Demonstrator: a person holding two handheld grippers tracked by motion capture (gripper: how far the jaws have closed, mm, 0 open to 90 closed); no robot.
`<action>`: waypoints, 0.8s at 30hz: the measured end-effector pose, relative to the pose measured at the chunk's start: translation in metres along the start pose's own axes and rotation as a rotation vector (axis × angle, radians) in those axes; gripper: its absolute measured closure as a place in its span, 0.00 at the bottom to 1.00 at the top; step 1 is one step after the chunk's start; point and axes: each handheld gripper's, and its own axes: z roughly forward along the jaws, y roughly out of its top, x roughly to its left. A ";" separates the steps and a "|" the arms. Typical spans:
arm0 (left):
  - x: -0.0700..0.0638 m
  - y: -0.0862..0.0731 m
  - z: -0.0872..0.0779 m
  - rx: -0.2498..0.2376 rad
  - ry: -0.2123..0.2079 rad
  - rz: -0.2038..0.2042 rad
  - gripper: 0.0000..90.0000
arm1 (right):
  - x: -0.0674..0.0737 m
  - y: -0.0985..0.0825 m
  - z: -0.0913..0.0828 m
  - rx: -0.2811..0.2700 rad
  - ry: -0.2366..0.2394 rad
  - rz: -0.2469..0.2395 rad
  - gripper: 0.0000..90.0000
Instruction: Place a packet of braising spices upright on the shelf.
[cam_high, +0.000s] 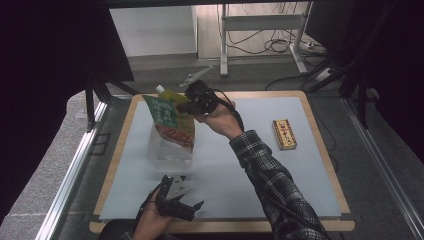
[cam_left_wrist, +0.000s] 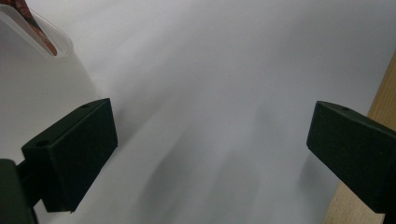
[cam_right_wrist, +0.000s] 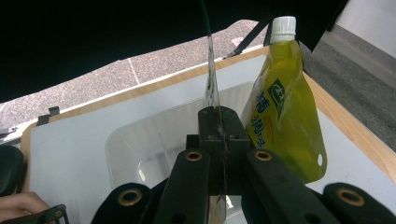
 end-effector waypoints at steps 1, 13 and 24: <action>0.000 0.000 0.000 0.001 0.000 0.000 0.02 | -0.001 -0.001 0.000 -0.001 -0.006 0.001 0.99; 0.001 0.000 0.000 0.001 0.000 -0.002 0.02 | -0.006 -0.001 0.001 -0.036 0.038 0.061 0.99; 0.001 -0.001 0.000 0.004 0.000 -0.002 0.02 | -0.007 0.002 0.004 -0.041 0.029 0.056 0.99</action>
